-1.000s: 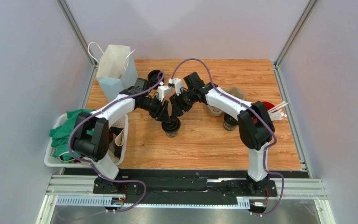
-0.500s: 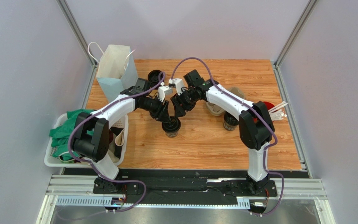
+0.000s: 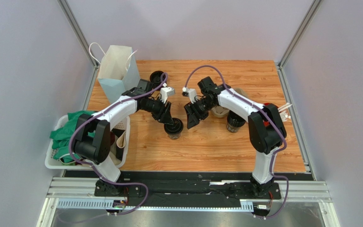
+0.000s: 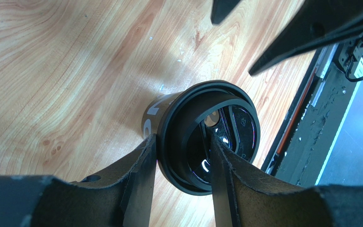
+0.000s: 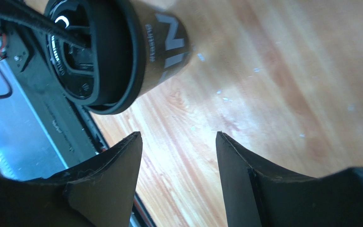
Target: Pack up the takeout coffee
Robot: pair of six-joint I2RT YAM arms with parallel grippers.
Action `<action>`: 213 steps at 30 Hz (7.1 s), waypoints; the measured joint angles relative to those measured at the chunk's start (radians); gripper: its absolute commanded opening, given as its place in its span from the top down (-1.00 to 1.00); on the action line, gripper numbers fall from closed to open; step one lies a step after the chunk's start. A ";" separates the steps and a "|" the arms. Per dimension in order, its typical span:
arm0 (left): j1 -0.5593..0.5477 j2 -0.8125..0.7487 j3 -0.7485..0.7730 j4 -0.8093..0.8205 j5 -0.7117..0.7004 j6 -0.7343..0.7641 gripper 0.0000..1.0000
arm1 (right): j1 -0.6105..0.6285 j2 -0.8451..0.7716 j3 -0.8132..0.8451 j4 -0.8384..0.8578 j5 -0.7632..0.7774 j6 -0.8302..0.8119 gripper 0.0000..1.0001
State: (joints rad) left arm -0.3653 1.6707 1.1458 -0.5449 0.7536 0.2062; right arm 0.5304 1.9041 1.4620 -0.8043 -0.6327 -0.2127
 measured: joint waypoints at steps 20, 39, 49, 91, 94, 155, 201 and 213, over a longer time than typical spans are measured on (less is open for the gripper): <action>0.000 0.000 0.000 0.001 0.000 0.000 0.06 | 0.018 0.019 0.000 0.071 -0.129 0.118 -0.23; -0.003 0.000 0.000 0.002 -0.003 0.000 0.07 | 0.038 0.043 0.023 0.043 -0.094 0.147 -0.18; -0.014 -0.006 -0.003 0.006 -0.016 0.004 0.07 | 0.039 0.087 0.047 -0.008 -0.103 0.173 -0.17; -0.028 -0.012 0.029 -0.055 -0.050 0.025 0.01 | 0.031 0.122 0.211 -0.056 0.014 0.057 -0.18; -0.028 -0.011 0.029 -0.058 -0.050 0.024 0.01 | 0.035 0.130 0.211 -0.052 0.032 0.058 -0.18; -0.024 0.000 0.028 -0.048 -0.059 0.019 0.08 | 0.042 0.183 0.263 -0.080 0.002 0.114 -0.16; 0.003 -0.029 0.154 -0.143 -0.140 0.056 -0.71 | 0.064 0.031 0.313 -0.137 0.158 0.021 -0.23; 0.121 -0.168 0.503 -0.233 -0.068 0.036 -0.95 | 0.063 0.005 0.315 -0.122 0.181 0.029 -0.21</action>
State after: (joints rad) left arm -0.2440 1.5028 1.6485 -0.7776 0.6857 0.2420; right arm 0.5934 1.9091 1.7775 -0.9268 -0.4515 -0.1837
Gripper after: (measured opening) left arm 0.969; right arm 0.611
